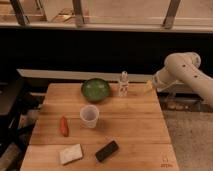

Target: Place the ceramic cup in the ceramic bowl

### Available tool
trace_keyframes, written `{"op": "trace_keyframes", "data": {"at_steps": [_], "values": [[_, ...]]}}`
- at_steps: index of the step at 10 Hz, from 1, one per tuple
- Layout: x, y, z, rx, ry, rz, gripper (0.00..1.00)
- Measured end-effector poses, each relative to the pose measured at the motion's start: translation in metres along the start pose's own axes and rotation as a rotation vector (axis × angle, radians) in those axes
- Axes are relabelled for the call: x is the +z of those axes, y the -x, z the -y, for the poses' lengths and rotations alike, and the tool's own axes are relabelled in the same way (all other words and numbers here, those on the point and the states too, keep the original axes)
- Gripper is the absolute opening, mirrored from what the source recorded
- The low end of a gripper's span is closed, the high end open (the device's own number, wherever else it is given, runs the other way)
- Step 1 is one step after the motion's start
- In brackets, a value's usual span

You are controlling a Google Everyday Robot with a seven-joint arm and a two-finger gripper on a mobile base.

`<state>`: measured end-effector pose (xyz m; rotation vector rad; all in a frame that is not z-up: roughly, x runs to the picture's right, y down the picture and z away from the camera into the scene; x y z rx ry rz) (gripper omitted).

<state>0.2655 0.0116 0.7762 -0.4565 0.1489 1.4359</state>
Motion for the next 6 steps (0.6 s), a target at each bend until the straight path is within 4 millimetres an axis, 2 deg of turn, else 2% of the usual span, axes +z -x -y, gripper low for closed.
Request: {"op": "trace_keyframes", "data": {"at_steps": [6], "values": [[0.0000, -0.0006, -0.0008, 0.004, 0.006, -0.006, 0.61]]}}
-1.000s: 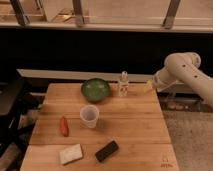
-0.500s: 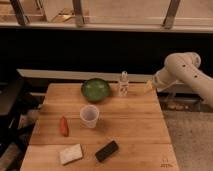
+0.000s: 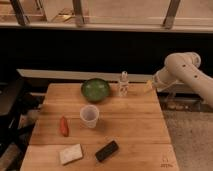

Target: Place the ceramic cup in the ceramic bowl

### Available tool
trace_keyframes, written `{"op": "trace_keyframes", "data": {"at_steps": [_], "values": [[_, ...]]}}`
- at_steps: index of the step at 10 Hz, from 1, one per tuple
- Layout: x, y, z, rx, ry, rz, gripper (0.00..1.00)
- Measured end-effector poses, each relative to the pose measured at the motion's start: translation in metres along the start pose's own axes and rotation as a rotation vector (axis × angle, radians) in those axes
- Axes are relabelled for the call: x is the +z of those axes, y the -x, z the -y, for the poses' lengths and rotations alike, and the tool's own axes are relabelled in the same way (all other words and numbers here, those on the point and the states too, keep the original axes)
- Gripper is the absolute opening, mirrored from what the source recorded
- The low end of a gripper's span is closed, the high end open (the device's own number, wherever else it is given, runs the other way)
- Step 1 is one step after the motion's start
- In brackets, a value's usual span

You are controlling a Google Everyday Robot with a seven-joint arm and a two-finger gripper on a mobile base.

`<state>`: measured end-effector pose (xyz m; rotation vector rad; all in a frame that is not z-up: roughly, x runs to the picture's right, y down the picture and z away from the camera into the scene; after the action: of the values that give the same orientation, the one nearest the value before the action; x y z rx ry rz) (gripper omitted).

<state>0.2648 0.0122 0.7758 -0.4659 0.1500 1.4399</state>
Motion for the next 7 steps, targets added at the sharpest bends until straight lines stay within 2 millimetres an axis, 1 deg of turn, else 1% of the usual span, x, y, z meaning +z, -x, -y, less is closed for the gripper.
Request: {"op": "trace_keyframes", "data": {"at_steps": [1, 2, 3, 4, 7], "values": [[0.002, -0.003, -0.009, -0.005, 0.025, -0.025, 0.61], [0.006, -0.004, -0.032, -0.027, 0.074, -0.057, 0.61], [0.008, -0.006, -0.057, -0.045, 0.133, -0.086, 0.61], [0.010, -0.002, -0.087, -0.069, 0.199, -0.104, 0.61], [0.011, 0.009, -0.169, -0.146, 0.363, -0.124, 0.61]]}}
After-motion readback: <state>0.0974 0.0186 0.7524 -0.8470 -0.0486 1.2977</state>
